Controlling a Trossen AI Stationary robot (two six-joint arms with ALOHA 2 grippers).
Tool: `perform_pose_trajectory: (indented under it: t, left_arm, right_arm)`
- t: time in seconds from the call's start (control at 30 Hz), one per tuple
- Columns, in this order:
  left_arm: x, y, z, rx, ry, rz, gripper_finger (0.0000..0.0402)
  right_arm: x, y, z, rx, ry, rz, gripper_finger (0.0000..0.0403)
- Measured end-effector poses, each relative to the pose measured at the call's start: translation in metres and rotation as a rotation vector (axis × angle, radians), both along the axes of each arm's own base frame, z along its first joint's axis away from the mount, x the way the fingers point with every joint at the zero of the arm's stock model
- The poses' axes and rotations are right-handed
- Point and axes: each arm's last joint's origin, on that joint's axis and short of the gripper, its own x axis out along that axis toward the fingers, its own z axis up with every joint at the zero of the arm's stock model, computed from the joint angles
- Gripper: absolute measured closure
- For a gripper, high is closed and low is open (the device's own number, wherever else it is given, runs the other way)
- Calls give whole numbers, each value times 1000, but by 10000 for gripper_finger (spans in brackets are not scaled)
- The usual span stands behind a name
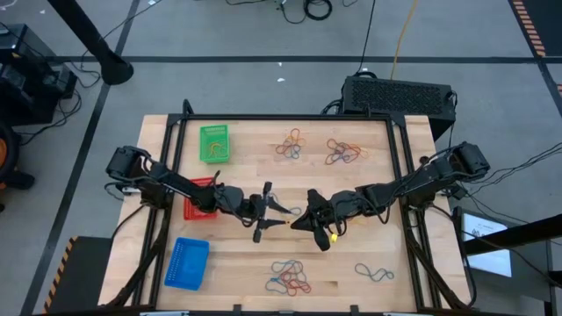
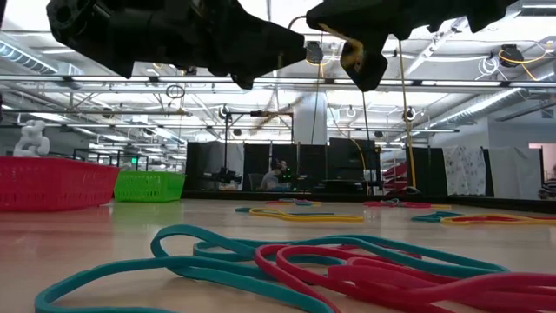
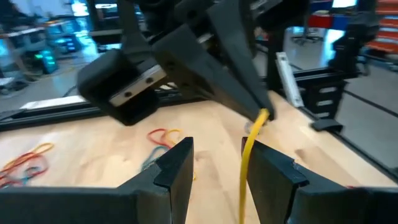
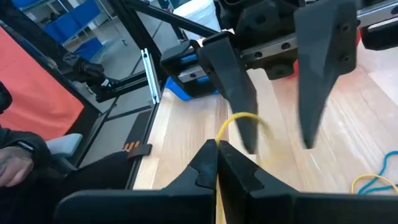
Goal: Sort rubber bands into baskets
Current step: Put the yellow rubber band into the green bin
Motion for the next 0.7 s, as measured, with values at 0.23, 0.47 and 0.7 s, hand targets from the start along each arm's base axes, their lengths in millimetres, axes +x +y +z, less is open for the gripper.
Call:
perform_pose_trajectory:
  t: [0.23,0.47,0.7]
  left_arm:
    - [0,-1,0,-3,2,-41,260]
    - [0,1,0,-9,5,-31,322]
    - [0,1,-2,-6,26,-29,393]
  right_arm:
    - [0,0,0,0,-1,-1,403]
    - [0,0,0,0,-1,-1,403]
    - [0,0,0,-17,-6,4,403]
